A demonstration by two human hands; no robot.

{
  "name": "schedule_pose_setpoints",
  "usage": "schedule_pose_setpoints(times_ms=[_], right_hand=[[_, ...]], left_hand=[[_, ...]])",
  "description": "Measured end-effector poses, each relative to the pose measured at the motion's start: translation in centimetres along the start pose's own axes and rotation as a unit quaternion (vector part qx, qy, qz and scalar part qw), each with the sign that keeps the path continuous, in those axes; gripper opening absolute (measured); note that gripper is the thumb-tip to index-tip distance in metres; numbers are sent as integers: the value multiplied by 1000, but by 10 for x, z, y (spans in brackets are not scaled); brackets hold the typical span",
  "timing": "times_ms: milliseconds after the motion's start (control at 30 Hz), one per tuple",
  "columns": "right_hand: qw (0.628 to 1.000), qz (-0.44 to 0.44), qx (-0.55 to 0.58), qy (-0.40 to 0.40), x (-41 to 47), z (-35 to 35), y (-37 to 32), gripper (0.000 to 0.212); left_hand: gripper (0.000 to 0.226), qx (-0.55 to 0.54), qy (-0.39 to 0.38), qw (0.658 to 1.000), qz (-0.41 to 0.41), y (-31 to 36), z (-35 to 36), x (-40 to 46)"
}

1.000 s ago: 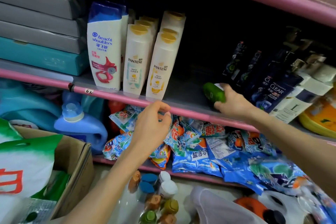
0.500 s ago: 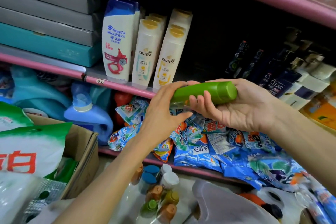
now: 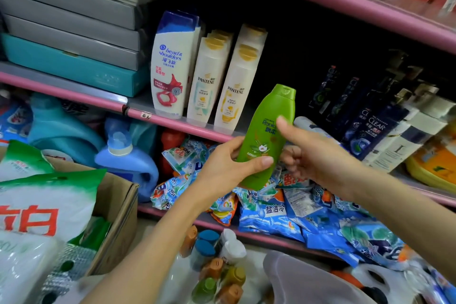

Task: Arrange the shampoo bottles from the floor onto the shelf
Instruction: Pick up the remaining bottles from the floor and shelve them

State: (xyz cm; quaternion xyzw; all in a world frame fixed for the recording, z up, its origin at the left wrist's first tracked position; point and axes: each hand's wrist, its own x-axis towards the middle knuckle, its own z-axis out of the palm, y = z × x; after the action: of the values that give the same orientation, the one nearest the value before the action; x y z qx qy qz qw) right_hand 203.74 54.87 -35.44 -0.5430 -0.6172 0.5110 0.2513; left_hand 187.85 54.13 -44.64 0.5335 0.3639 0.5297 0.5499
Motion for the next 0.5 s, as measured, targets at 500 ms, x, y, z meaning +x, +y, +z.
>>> schedule_pose_setpoints(times_ms=[500], right_hand=[[965, -210, 64, 143, 72, -21, 20, 23]], left_hand=[[62, 200, 143, 969, 18, -18, 32, 47]])
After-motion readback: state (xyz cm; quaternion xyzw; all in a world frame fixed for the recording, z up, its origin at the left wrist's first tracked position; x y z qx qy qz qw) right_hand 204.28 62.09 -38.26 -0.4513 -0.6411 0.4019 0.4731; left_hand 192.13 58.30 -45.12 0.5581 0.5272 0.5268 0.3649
